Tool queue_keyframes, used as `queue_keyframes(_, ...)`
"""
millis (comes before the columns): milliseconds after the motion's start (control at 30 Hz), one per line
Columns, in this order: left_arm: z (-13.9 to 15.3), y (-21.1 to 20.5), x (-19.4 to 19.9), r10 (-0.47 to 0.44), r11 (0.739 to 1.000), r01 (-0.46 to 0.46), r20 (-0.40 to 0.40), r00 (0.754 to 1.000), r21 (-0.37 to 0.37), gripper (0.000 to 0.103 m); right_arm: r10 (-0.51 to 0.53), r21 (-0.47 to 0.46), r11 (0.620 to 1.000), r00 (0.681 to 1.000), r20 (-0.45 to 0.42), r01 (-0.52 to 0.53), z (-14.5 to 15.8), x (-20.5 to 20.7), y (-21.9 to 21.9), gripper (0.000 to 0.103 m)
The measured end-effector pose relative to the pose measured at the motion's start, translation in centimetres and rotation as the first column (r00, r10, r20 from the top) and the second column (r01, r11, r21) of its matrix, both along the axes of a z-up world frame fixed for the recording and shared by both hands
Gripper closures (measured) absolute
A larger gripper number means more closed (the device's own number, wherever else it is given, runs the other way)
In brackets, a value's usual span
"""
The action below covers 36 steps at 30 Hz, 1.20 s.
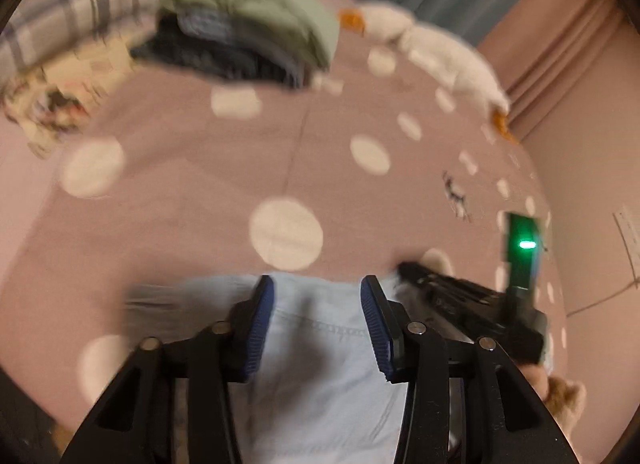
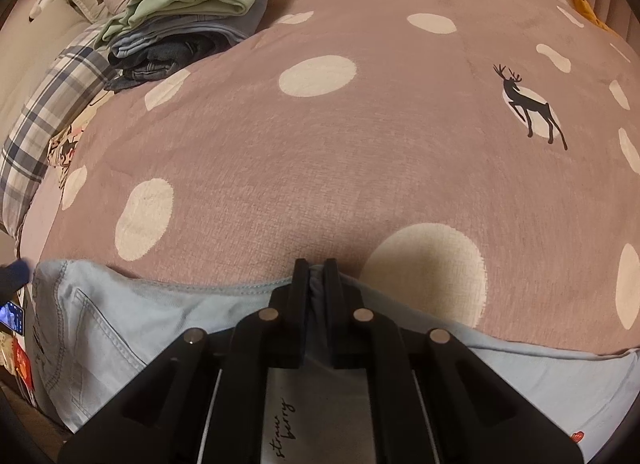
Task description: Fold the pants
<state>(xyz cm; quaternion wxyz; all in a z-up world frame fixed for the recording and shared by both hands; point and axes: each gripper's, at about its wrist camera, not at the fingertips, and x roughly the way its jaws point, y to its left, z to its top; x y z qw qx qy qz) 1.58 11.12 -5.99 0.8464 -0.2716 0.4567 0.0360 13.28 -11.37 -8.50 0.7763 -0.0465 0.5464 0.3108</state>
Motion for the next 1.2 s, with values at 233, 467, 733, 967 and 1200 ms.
queue_keyframes(233,-5.3,-2.0,0.3,-0.046,0.998,0.050,-0.096,0.994,0.036,0.081,-0.008,0.012,1.000,1.000,0.002,0.008,-0.1,0.0,-0.1,0.098)
queue_keyframes(467,-5.8,-0.9,-0.8,-0.012,1.000,0.014,-0.097,0.995,0.014,0.093,-0.065,0.028,0.998,0.998,0.024,0.065,0.9,0.0,-1.8,0.066)
queue_keyframes(733,-5.5,-0.4,-1.0,0.005,0.999,-0.009,-0.081,0.997,-0.046,0.095,-0.357,-0.038,0.931,0.930,0.090,0.362,1.6,0.1,-14.3,0.045)
queue_keyframes(967,-2.2,-2.7,-1.9,-0.010,0.999,0.008,-0.056,0.998,-0.033,0.074,-0.647,-0.059,0.754,0.755,0.111,0.654,2.1,-3.0,-29.3,0.043)
queue_keyframes(1200,-1.4,-8.3,-2.4,-0.139,0.989,0.138,-0.030,0.990,-0.052,0.046,-0.839,-0.031,0.534,0.534,0.101,0.845,1.7,-6.9,-39.9,0.044)
